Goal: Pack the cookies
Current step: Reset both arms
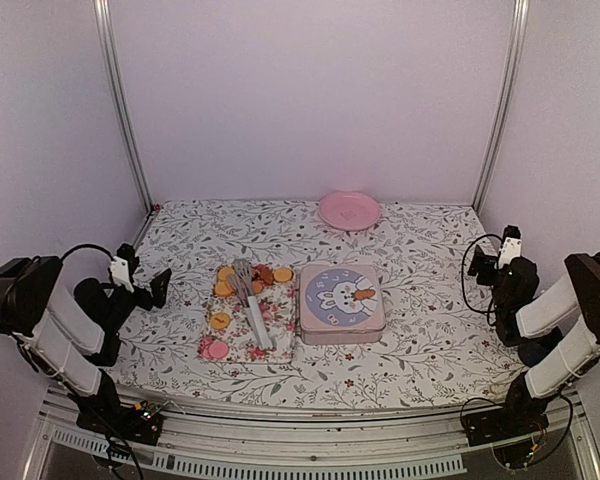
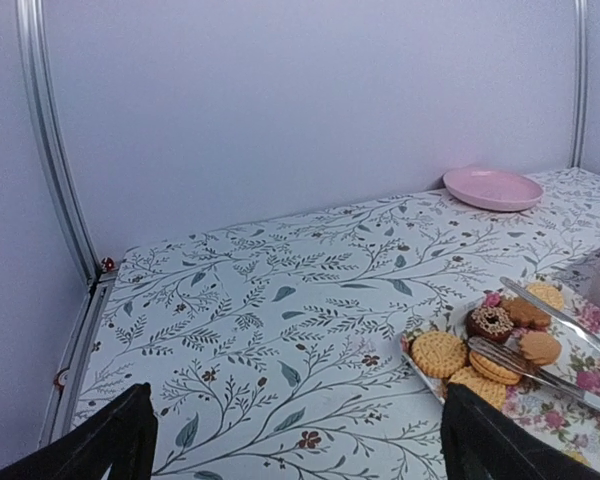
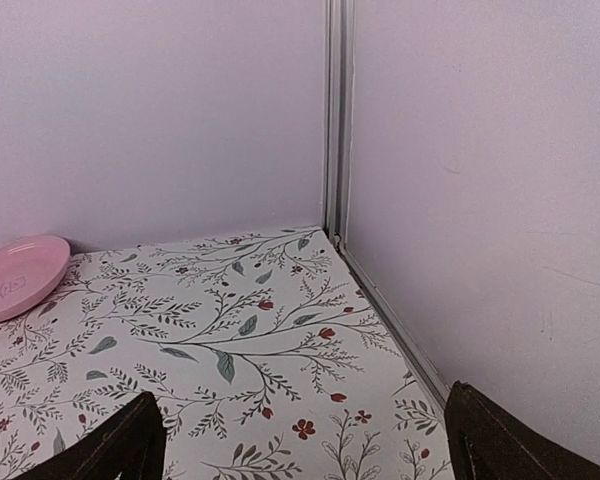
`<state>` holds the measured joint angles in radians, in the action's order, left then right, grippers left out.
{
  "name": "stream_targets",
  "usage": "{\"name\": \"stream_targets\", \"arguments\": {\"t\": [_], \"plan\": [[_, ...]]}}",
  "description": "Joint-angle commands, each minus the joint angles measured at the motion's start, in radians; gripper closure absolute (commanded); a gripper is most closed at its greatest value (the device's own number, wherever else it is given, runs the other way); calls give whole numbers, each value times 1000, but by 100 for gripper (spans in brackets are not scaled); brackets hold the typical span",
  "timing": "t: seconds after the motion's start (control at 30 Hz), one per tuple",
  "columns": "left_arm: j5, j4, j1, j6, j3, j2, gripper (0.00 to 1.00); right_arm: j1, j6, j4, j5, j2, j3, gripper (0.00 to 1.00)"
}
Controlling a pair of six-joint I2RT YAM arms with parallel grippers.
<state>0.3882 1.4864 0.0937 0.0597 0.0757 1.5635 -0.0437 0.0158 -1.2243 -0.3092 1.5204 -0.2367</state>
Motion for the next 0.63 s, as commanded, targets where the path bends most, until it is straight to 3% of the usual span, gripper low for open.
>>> {"name": "stream_targets", "arguments": {"t": [0.0, 0.6], "plan": [[-57, 331, -19, 11, -76, 38, 0, 16, -10, -62, 101, 16, -8, 1], [-85, 336, -29, 11, -90, 30, 0, 17, -11, -89, 110, 16, 6, 1]]}}
